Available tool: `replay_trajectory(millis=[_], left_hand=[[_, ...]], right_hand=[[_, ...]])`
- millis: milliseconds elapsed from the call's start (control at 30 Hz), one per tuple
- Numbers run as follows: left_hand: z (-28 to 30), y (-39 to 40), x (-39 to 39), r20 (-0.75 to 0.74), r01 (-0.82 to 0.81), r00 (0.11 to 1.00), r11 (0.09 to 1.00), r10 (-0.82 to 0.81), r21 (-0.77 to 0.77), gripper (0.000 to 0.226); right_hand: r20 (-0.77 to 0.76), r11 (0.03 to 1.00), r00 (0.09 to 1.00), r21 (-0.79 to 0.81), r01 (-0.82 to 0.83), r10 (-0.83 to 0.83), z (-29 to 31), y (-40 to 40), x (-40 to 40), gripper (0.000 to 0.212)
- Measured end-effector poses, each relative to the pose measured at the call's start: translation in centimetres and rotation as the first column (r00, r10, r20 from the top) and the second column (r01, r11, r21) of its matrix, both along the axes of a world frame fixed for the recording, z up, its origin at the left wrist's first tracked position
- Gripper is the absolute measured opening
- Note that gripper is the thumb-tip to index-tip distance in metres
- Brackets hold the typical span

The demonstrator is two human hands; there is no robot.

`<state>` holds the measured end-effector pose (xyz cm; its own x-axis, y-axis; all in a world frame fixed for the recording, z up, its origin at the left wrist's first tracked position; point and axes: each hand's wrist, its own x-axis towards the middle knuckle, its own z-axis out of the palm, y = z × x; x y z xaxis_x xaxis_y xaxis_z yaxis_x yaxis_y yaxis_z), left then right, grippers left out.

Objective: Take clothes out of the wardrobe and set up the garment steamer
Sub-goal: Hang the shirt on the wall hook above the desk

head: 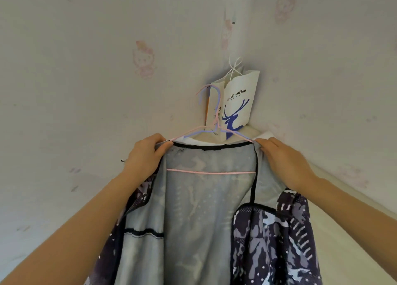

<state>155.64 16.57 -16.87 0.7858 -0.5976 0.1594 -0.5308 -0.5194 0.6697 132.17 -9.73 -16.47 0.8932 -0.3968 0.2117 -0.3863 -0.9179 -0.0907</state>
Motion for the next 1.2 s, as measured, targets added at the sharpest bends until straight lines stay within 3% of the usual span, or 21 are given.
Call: replay_trajectory(millis=[133, 333, 433, 533, 700, 933, 1100, 1200], left_hand=[[-2.1, -4.4, 2.6, -0.11, -0.018, 0.994, 1.0, 0.018, 0.004, 0.022], [-6.3, -8.8, 6.0, -0.282, -0.008, 0.959, 1.0, 0.016, 0.028, 0.015], [-9.5, -9.0, 7.6, -0.475, 0.05, 0.88, 0.997, -0.02, 0.051, 0.011], [-12.4, -8.1, 8.7, -0.566, 0.081, 0.825, 0.99, 0.0, 0.119, 0.032], [-16.1, -8.0, 9.6, -0.43, 0.068, 0.901, 0.966, 0.048, 0.251, 0.028], [-18.5, -11.1, 9.7, -0.026, -0.026, 0.999, 0.961, 0.035, 0.277, 0.027], [-20.0, -12.4, 9.8, 0.127, 0.023, 0.985, 0.811, -0.119, 0.584, 0.029], [-21.4, -12.8, 9.6, 0.168, -0.026, 0.98, 0.766, -0.107, 0.643, 0.027]], right_hand=[[0.061, 0.996, 0.998, 0.084, -0.027, 0.022, -1.6, -4.8, 3.6, 0.03], [-0.034, 0.974, 0.999, 0.225, 0.005, 0.003, -7.1, -10.4, 8.5, 0.025], [-0.072, 0.949, 0.997, 0.313, 0.047, -0.025, -10.7, -11.2, 9.7, 0.022], [-0.109, 0.92, 0.993, 0.383, 0.083, -0.044, -13.9, -11.3, 10.0, 0.019], [-0.124, 0.908, 0.991, 0.41, 0.088, -0.04, -17.1, -11.6, 10.8, 0.018], [-0.211, 0.973, 0.966, 0.142, 0.181, -0.149, -18.2, -11.9, 13.3, 0.019], [-0.35, 0.988, 0.926, 0.006, 0.153, -0.141, -18.9, -12.0, 14.7, 0.027], [-0.399, 0.989, 0.906, -0.012, 0.149, -0.142, -19.7, -11.9, 15.0, 0.029]])
